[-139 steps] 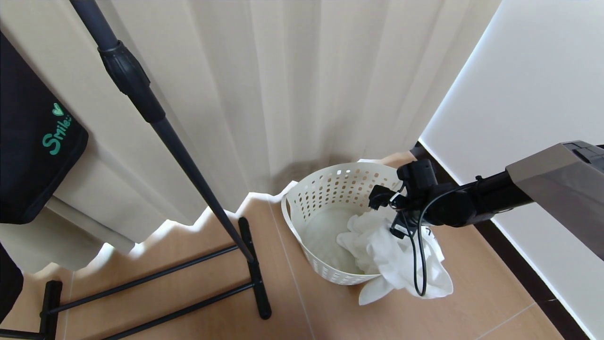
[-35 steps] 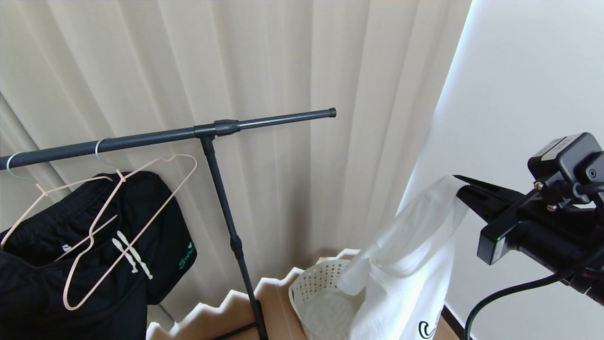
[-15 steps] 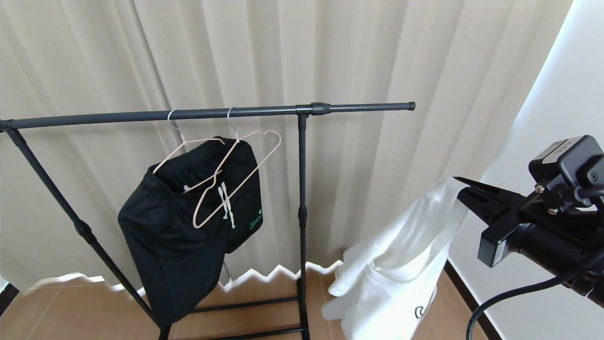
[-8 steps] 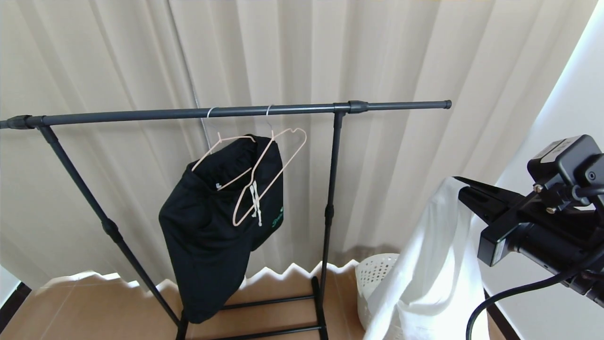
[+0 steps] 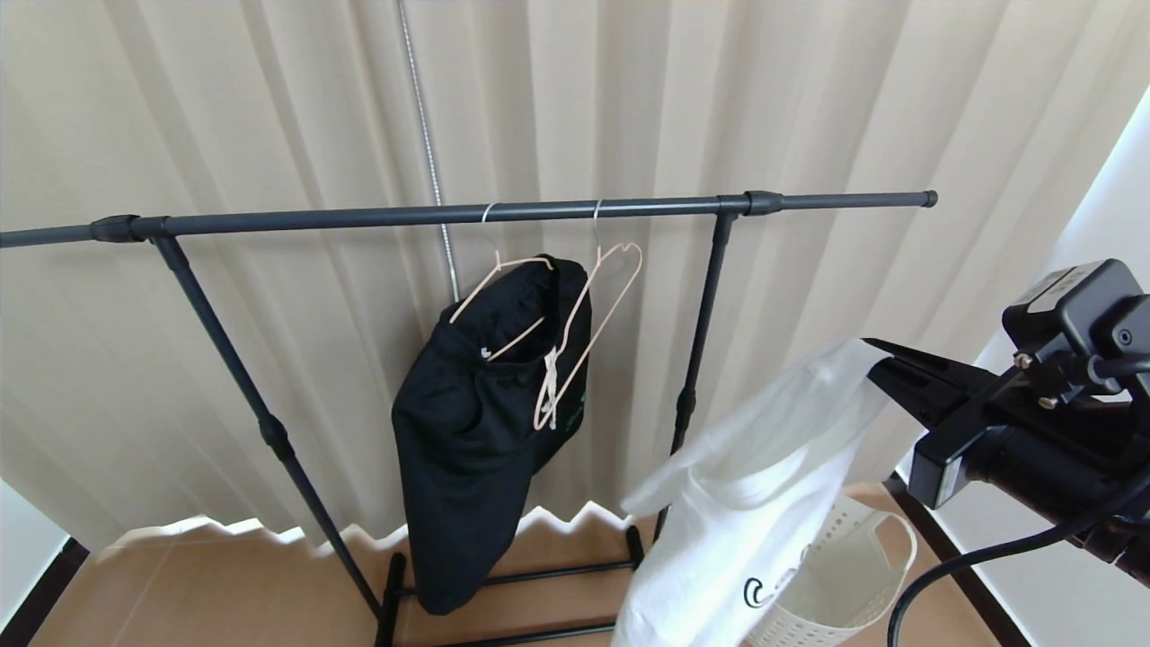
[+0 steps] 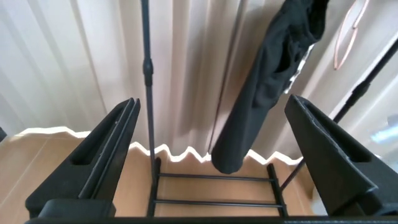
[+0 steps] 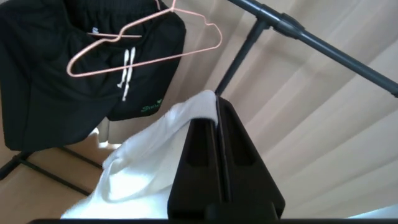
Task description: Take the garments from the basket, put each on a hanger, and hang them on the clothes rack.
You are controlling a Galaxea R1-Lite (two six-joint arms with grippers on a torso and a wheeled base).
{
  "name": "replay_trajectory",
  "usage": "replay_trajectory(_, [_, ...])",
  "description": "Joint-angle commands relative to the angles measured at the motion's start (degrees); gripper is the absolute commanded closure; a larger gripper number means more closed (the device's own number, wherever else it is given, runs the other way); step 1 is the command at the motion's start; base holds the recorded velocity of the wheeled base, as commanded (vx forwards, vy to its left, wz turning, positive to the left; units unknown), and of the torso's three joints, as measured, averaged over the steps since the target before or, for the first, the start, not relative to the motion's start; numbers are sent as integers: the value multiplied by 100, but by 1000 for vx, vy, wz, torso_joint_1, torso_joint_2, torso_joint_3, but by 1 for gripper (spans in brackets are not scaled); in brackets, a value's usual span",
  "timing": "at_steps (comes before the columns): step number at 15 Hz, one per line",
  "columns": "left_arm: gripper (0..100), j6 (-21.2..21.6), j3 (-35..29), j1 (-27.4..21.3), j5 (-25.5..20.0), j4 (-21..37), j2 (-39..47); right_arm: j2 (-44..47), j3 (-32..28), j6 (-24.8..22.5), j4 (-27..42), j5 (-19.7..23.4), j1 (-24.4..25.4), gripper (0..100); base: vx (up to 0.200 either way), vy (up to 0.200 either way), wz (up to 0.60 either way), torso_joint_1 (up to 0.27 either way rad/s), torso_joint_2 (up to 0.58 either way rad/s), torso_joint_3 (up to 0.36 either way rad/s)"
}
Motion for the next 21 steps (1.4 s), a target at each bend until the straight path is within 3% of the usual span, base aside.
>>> replay_trajectory(1, [0,5,0,1,10,0,8,8,-1,4,-3,1,4,100,0,0,0,0,0,0])
replay_trajectory(6, [0,84,0,1,36,0,25,70,26,4,-3,1,12,100,0,0,0,0,0,0])
replay_trajectory(10, [0,760,-44,-7,1,70,34,201,61,4,-3,1,39,100,0,0,0,0,0,0])
replay_trajectory(11, [0,963,-281,-139,-412,70,482,281,43,4,-11,1,39,100,0,0,0,0,0,0])
replay_trajectory(17, [0,822,-1345,-297,-2688,-9,2855,324,52,4,-11,1,48,100,0,0,0,0,0,0])
replay_trajectory(20, [0,716,-1740,-1211,-2873,-650,4068,386,35,12,-11,1,83,100,0,0,0,0,0,0])
replay_trajectory(21, [0,418,-1837,-1791,-2873,-1283,4587,412,-1,12,-11,1,92,100,0,0,0,0,0,0])
